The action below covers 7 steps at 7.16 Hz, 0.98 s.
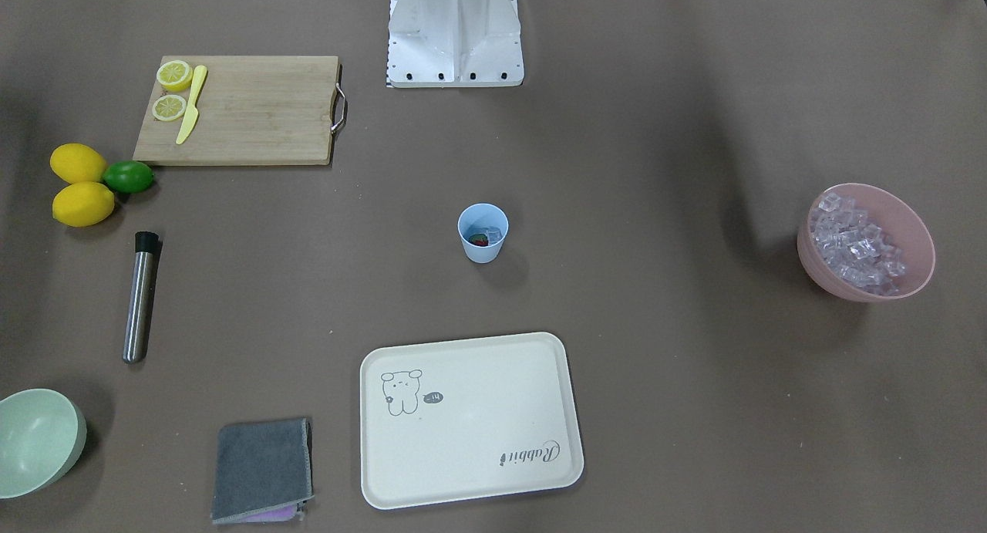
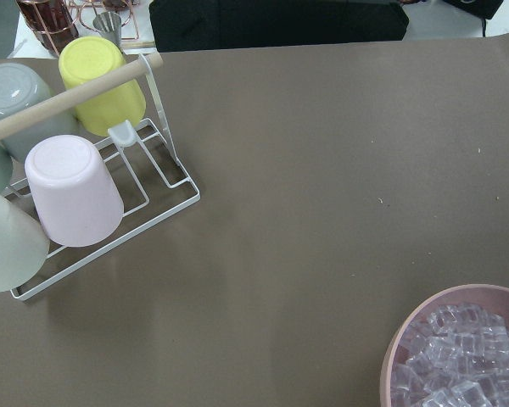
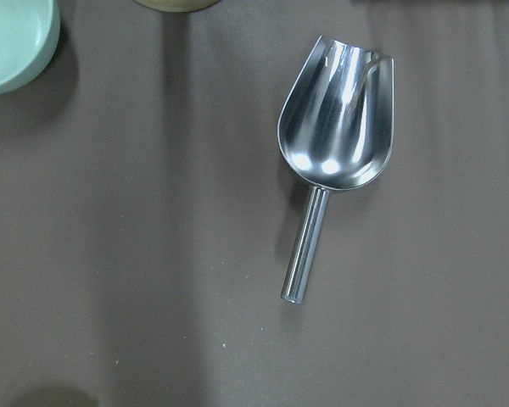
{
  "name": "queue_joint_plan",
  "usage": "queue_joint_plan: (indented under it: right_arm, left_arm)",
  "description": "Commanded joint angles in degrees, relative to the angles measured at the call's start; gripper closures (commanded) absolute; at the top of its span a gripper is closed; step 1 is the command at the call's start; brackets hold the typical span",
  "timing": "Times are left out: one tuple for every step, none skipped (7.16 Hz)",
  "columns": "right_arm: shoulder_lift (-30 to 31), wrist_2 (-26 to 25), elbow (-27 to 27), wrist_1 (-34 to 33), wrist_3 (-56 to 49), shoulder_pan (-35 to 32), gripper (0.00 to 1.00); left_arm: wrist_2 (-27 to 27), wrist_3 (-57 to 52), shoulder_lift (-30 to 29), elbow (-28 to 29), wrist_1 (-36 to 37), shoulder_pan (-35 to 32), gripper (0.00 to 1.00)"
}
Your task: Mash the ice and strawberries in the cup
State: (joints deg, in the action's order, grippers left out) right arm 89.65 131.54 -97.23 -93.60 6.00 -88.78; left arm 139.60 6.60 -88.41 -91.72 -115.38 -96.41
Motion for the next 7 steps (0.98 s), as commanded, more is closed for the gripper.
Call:
queue_joint_plan:
  right_arm:
    - [-0.08,0.12,0.12,0.00,0.15,-0.26,0.00]
    - [-0.35,0.04,0.03,0.08,0.07,-0.26,0.00]
    - [-0.52,0.04,0.03,0.00,0.07,-0.26,0.00]
    - [-0.61,0.04,0.03,0.00,0.07,-0.26,0.00]
    - [-0.96,0.04,0.03,0.00,0.07,-0.26,0.00]
    - [-0.96,0.12,-0.06,-0.09,0.07,-0.26,0.00]
    - [-1.05,0.12,0.03,0.00,0.07,-0.26,0.00]
  left_arm:
    - [-4.91,-0.71,-0.18,-6.33,5.93,5.40,0.02]
    - [-9.39,-0.79,0.51,-9.06,9.87,7.01,0.02]
    - [-9.35,-0.80,1.48,-9.35,10.26,7.02,0.02]
    - [-9.26,-0.80,1.92,-9.09,10.18,7.20,0.02]
    - [-9.17,-0.80,2.28,-9.09,9.83,7.20,0.02]
    - [-9.52,-0.80,2.28,-8.74,9.82,7.20,0.02]
    - [-9.61,-0.71,2.28,-8.74,9.82,7.11,0.02]
